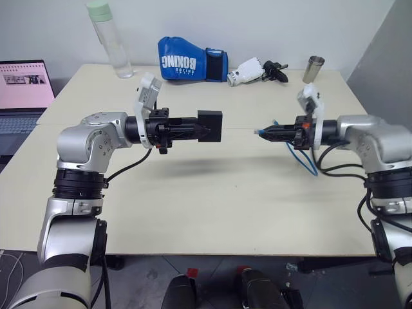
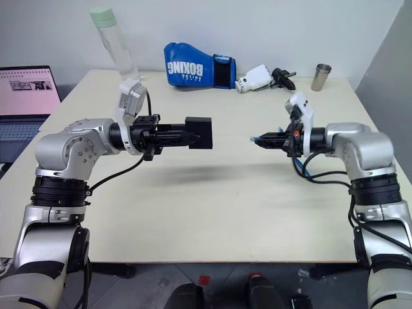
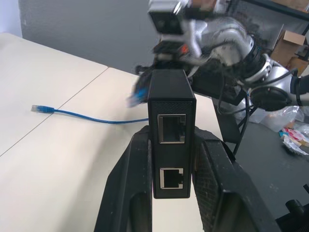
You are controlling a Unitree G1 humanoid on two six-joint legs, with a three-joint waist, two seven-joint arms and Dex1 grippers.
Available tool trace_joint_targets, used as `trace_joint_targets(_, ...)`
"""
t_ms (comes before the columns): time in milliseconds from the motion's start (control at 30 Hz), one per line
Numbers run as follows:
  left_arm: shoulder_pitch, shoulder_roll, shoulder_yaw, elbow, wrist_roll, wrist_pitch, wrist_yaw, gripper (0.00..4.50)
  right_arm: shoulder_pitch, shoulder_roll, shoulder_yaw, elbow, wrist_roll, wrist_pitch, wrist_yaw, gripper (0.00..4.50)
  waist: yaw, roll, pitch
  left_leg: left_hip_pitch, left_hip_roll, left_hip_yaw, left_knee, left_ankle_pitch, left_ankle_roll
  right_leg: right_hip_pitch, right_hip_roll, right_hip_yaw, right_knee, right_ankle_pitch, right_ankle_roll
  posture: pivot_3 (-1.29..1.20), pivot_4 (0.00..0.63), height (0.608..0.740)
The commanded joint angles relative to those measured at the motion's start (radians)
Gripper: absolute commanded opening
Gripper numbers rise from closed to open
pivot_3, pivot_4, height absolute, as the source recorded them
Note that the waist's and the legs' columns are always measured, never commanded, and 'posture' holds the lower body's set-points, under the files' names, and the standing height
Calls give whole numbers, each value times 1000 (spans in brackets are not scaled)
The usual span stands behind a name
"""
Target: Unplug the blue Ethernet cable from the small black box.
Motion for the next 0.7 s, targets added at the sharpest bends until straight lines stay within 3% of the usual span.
trace_joint_targets(33,5,6,22,-33,-8,-9,9,781,102,-5,24,-81,-109,-136,-93,82,3,0,0,-1,0,0,0,0,0,0,0,0,0,0,0,0,150,740)
trace_joint_targets(200,17,5,27,-47,-14,-2,22,781,292,-21,86,-148,-212,-293,-116,82,3,0,0,-4,0,-3,1,0,-1,-1,0,-3,-2,0,0,0,150,740)
trace_joint_targets(233,18,4,26,-49,-16,-1,25,781,306,-15,80,-148,-206,-286,-113,82,2,0,0,-4,0,-3,1,0,-1,-2,0,-3,-2,0,0,0,150,740)
trace_joint_targets(267,19,2,26,-51,-17,0,27,781,318,-11,77,-149,-203,-281,-111,427,2,0,0,-4,0,-3,1,0,-1,-2,0,-3,-2,0,0,0,150,740)
trace_joint_targets(567,29,-4,23,-66,-22,6,33,781,361,-14,56,-226,-146,-208,-66,427,1,0,0,-3,0,-4,1,0,-1,0,0,-3,-1,0,0,0,150,740)
trace_joint_targets(700,34,-4,22,-70,-24,5,33,781,365,-23,45,-263,-121,-173,-50,1468,1,0,0,-3,0,-4,1,0,-1,0,0,-3,-1,0,0,0,150,740)
